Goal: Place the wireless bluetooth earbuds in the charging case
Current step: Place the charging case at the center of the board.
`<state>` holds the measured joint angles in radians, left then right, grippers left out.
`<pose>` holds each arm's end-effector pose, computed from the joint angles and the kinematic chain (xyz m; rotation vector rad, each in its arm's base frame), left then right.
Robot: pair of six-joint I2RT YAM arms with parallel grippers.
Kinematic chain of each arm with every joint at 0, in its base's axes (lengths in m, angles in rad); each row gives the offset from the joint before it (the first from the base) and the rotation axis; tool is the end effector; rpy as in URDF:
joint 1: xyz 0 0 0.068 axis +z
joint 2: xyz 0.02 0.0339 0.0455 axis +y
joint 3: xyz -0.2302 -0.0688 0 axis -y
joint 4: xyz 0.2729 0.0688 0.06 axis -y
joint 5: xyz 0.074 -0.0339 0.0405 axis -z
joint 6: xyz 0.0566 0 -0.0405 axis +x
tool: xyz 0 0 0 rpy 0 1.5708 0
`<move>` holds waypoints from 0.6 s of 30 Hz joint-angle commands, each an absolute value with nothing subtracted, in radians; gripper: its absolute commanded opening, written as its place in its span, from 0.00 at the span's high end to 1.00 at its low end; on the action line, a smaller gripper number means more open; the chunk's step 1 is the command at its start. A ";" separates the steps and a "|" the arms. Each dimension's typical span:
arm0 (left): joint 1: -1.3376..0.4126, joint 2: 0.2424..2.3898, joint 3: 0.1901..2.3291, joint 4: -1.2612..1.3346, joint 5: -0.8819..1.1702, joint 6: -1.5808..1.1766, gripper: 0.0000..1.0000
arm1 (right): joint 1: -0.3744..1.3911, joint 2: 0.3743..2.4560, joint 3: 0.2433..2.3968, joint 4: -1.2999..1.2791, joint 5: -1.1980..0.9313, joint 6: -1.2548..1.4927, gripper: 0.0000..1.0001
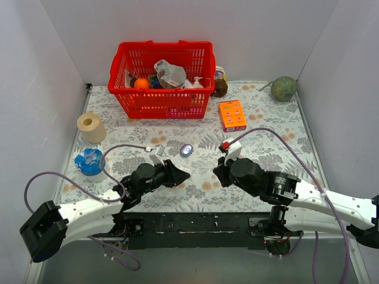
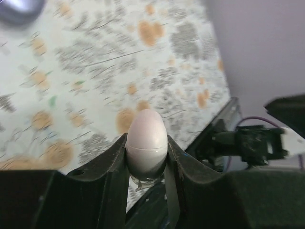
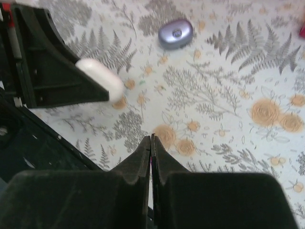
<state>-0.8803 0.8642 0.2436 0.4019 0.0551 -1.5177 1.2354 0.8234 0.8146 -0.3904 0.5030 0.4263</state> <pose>0.1599 -0.1985 0.1504 -0.6348 2.0770 -1.6444 0.1083 0.2279 0.2919 -0.4595 1.9134 0.6144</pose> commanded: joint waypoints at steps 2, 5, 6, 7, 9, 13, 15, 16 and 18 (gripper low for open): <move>-0.813 1.032 0.302 0.245 -0.039 -1.623 1.00 | 1.235 0.807 0.729 -0.307 0.485 0.514 0.92; -0.763 1.136 0.318 0.279 0.009 -1.612 1.00 | 1.236 0.781 0.707 -0.296 0.480 0.522 0.92; -0.752 1.161 0.324 0.284 0.043 -1.611 1.00 | 1.235 0.776 0.704 -0.296 0.479 0.522 0.92; -0.741 1.214 0.339 0.281 0.058 -1.609 1.00 | 1.235 0.770 0.703 -0.298 0.479 0.522 0.92; -0.715 1.262 0.350 0.284 0.074 -1.602 0.90 | 1.235 0.764 0.701 -0.307 0.476 0.522 0.92; -0.684 1.347 0.373 0.282 0.109 -1.598 0.65 | 1.236 0.743 0.683 -0.310 0.469 0.526 0.90; -0.672 1.365 0.385 0.255 0.112 -1.591 0.56 | 1.235 0.733 0.681 -0.317 0.471 0.528 0.90; -0.670 1.365 0.390 0.238 0.106 -1.588 0.48 | 1.235 0.727 0.681 -0.325 0.472 0.528 0.89; -0.666 1.335 0.399 0.174 0.086 -1.580 0.43 | 1.235 0.724 0.689 -0.333 0.480 0.528 0.88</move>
<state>-0.6788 1.3540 0.3820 0.2951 0.1036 -1.6032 1.2350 0.7456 0.6853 -0.3504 0.4675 0.5140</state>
